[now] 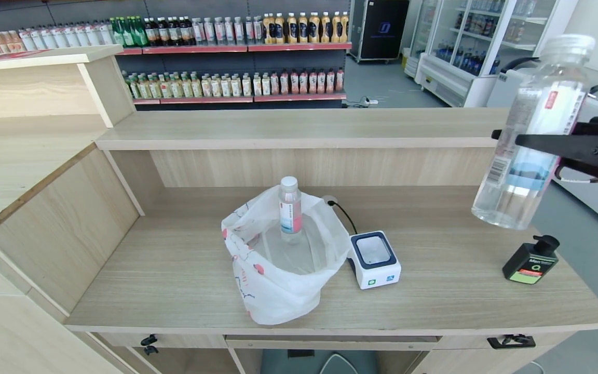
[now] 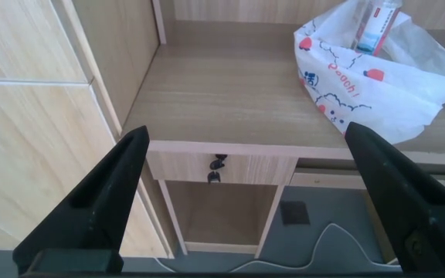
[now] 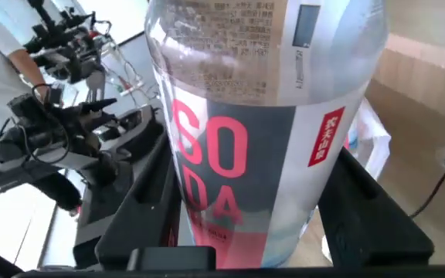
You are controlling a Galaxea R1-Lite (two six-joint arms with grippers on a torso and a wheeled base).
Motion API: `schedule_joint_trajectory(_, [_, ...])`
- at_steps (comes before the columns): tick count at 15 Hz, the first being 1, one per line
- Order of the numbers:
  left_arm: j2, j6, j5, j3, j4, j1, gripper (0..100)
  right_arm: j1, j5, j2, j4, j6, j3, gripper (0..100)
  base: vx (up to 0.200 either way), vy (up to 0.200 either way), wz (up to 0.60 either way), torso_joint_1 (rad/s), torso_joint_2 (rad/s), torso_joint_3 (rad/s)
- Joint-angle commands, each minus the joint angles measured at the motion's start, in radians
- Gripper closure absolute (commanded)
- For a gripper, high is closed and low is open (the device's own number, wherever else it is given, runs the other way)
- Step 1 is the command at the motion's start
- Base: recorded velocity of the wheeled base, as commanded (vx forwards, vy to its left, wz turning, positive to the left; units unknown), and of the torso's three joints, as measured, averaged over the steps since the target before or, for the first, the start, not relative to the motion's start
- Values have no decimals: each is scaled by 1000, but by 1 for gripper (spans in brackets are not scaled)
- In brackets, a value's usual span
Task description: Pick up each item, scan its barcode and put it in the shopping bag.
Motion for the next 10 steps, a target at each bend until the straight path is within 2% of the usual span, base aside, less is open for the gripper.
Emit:
schedule_joint_trajectory(1, [0, 0, 0, 0, -1, 0, 0, 26, 0, -94, -15, 1, -18, 100, 0, 0, 0, 0, 0, 0])
schedule_joint_trajectory(2, [0, 0, 0, 0, -1, 0, 0, 32, 0, -99, -37, 11, -39, 100, 0, 0, 0, 0, 0, 0])
schedule_joint_trajectory(4, [0, 0, 0, 0, -1, 0, 0, 142, 5, -91, -40, 30, -39, 100, 0, 0, 0, 0, 0, 0])
schedule_joint_trajectory(7, [0, 0, 0, 0, -1, 0, 0, 164, 3, -84, -45, 60, -47, 100, 0, 0, 0, 0, 0, 0])
schedule_joint_trajectory(9, [0, 0, 0, 0, -1, 0, 0, 220, 5, -82, -46, 201, -65, 100, 0, 0, 0, 0, 0, 0])
schedule_joint_trajectory(10, [0, 0, 0, 0, -1, 0, 0, 239, 3, -82, -42, 224, -75, 100, 0, 0, 0, 0, 0, 0])
